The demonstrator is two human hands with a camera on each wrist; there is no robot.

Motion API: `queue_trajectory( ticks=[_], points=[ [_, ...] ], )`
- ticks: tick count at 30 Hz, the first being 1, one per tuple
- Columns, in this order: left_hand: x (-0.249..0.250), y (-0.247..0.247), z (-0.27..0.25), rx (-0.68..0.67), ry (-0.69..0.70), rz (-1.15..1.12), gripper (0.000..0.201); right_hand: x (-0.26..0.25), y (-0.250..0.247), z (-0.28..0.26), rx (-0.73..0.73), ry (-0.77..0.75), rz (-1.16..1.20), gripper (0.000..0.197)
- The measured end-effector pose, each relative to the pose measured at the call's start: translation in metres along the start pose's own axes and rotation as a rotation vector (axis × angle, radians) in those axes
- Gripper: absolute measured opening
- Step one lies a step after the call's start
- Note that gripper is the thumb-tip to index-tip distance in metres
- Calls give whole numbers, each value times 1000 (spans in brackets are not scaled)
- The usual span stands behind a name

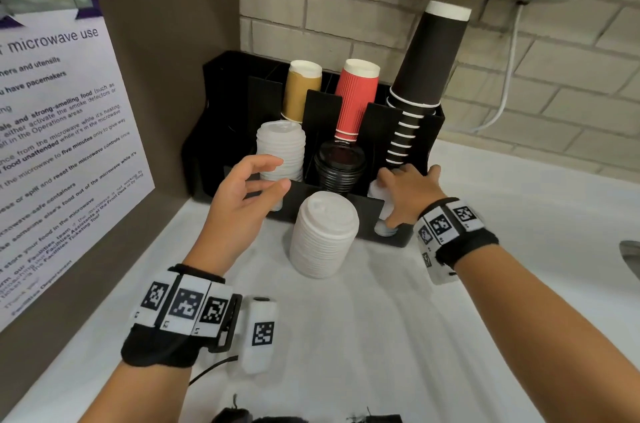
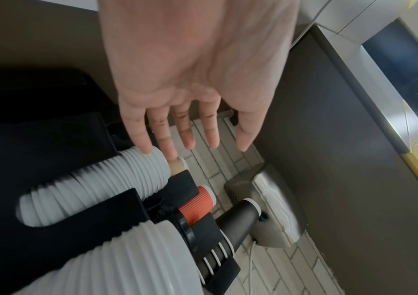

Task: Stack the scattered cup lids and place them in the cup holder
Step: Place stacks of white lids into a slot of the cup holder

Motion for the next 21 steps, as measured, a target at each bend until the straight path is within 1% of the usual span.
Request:
queue_trajectory(
  ticks=[2, 4, 6, 9, 11, 12, 13, 14, 15, 16, 17, 18, 19, 21],
  points=[
    [-1, -1, 1, 0, -4, 8, 24, -4, 8, 1, -47, -7, -114, 72],
    [-1, -3, 2, 2, -5, 12, 24, -5, 14, 2, -79, -3, -176, 75],
    [-2, -5, 4, 12, -2, 17, 24, -3, 16, 1, -88, 5, -159, 76],
    [-4, -8, 6, 14, -2, 9, 24, -4, 17, -6, -146, 16, -146, 78],
    [-5, -8, 6, 7, -9, 5, 25, -3, 14, -13, -139, 40, -118, 71],
    [-6, -8, 6, 5, -13, 3, 25, -2, 8, -18, -78, 60, -49, 63],
    [-7, -8, 6, 6, -16, 1, 25, -1, 0, -24, 29, 76, 74, 54],
    [-8, -8, 6, 7, -18, 1, 25, -1, -10, -29, 164, 73, 254, 45],
    [-8, -9, 7, 10, -21, 1, 25, -1, -20, -36, 293, 36, 482, 37],
    [-9, -9, 7, 12, -26, 1, 24, -5, -29, -44, 391, -34, 721, 29],
    [-10, -9, 6, 15, -31, 0, 24, -12, -36, -53, 440, -107, 908, 20],
    [-10, -9, 6, 15, -34, -1, 24, -23, -41, -60, 434, -159, 1017, 15],
    [-11, -9, 5, 12, -37, -2, 24, -35, -43, -66, 381, -192, 1047, 16],
    [-12, -8, 2, 4, -44, -4, 24, -59, -37, -69, 203, -190, 948, 31]
  ],
)
Point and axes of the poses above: each hand's wrist, its own z-axis towards the middle knuckle, its own y-axis out of the palm, x = y × z, the point moved 3 cm from there along z, towards the middle knuckle, and after that the axes turned 6 degrees about -x, right-handed, at the moved point
